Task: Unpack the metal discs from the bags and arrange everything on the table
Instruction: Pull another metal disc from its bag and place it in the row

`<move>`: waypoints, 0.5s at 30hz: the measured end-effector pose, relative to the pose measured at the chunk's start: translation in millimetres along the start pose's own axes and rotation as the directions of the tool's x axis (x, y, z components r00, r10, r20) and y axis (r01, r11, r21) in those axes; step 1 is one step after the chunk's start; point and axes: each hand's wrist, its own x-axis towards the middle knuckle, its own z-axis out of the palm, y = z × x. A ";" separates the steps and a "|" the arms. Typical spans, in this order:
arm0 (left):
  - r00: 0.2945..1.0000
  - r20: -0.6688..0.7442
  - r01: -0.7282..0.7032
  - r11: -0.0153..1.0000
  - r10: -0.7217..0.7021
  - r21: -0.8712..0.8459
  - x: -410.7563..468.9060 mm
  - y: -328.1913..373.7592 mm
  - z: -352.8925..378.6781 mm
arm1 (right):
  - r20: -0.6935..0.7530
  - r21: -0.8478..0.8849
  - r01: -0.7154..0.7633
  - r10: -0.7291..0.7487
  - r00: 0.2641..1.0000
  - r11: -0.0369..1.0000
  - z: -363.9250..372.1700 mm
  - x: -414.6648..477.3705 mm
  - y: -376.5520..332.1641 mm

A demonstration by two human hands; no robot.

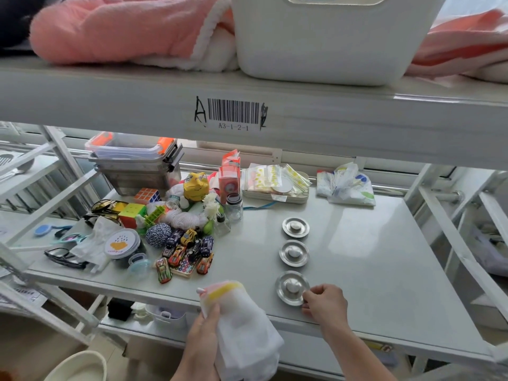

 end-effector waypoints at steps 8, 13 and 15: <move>0.996 0.076 0.042 0.999 -0.041 -0.014 7.4 4.3 -4.8 | 0.000 0.058 0.140 -0.140 0.990 0.988 -6.4 -26.9 -5.3; 0.951 0.301 0.108 0.986 -0.066 -0.126 9.8 -13.2 -10.2 | 0.510 0.208 0.006 -0.114 0.853 0.978 2.8 -86.1 -10.2; 0.928 0.367 0.131 0.979 -0.067 -0.154 6.3 -14.9 -11.8 | 0.558 0.234 -0.060 -0.083 0.826 0.970 2.3 -99.4 -2.7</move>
